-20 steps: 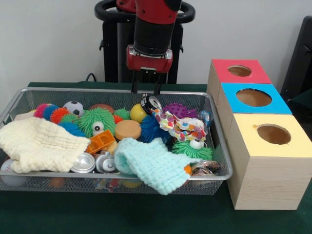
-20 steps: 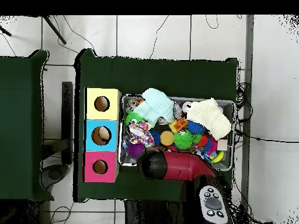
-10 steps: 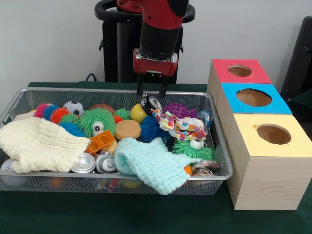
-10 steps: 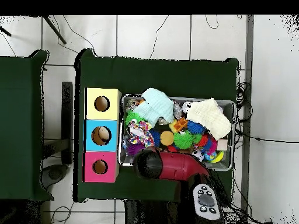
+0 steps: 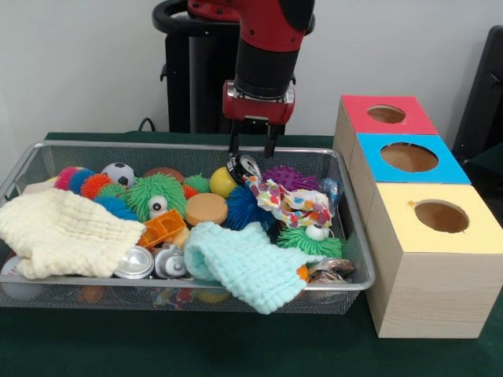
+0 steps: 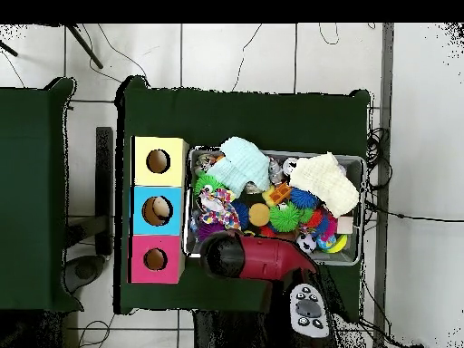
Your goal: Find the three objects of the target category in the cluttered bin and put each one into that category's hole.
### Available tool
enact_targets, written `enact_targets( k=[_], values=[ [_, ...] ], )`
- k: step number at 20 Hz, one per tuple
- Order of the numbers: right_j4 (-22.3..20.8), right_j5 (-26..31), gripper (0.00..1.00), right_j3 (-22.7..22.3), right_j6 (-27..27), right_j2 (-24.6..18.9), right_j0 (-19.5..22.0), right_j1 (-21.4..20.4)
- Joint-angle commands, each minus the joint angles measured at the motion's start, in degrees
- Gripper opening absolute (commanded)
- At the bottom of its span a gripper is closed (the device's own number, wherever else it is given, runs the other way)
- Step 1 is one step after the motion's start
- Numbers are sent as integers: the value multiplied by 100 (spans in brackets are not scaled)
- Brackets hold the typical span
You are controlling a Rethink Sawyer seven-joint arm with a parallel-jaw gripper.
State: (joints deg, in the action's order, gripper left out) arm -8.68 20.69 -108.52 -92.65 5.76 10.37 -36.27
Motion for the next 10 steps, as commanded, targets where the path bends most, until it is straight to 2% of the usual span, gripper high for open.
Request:
enact_targets(
  k=[1,10],
  values=[
    [254,-409,100,389,-1213,-80,-61,149],
    [277,-608,100,314,-1122,-128,133,203]
  ],
)
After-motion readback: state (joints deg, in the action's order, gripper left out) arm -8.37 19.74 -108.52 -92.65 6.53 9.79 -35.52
